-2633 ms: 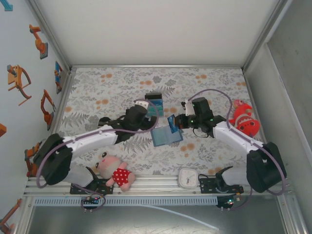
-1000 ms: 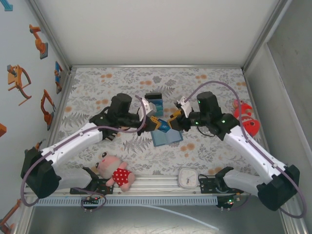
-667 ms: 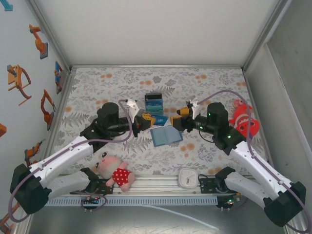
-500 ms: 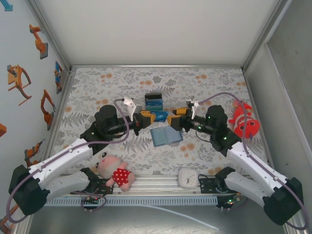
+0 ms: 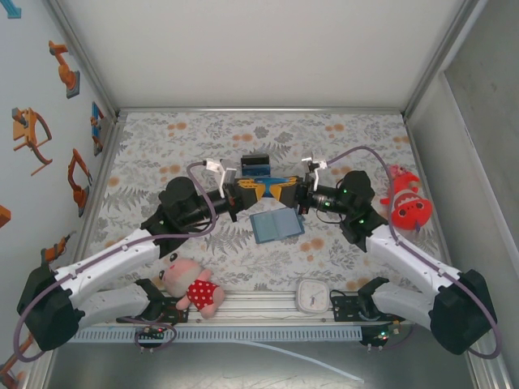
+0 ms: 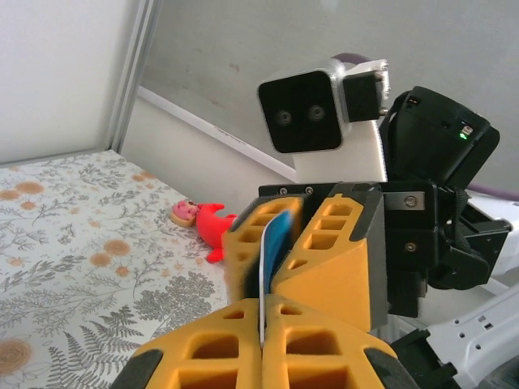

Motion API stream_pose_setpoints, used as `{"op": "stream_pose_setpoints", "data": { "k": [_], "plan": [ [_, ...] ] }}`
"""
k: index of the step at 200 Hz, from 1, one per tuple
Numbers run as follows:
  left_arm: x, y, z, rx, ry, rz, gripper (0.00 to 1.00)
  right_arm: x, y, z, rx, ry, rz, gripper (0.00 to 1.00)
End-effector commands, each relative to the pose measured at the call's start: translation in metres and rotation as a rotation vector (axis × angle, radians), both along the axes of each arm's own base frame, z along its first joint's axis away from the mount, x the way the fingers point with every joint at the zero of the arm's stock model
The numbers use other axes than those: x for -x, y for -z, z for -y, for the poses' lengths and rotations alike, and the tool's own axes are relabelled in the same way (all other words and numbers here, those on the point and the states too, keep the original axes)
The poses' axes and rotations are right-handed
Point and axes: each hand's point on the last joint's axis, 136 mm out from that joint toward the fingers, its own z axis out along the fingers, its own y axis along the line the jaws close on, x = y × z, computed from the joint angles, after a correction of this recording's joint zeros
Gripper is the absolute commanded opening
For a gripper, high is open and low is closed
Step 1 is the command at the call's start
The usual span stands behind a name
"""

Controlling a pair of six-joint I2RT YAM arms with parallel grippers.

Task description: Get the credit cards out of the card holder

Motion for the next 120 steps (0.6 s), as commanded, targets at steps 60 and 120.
{"op": "stream_pose_setpoints", "data": {
  "k": [60, 120],
  "plan": [
    [0.015, -0.017, -0.016, -0.200, 0.016, 0.107, 0.62, 0.025, -0.013, 0.008, 0.101, -0.051, 0.107, 0.00],
    [0.026, -0.011, -0.020, -0.482, 0.128, 0.106, 0.61, 0.052, -0.011, 0.013, 0.245, -0.174, 0.160, 0.00]
  ]
}}
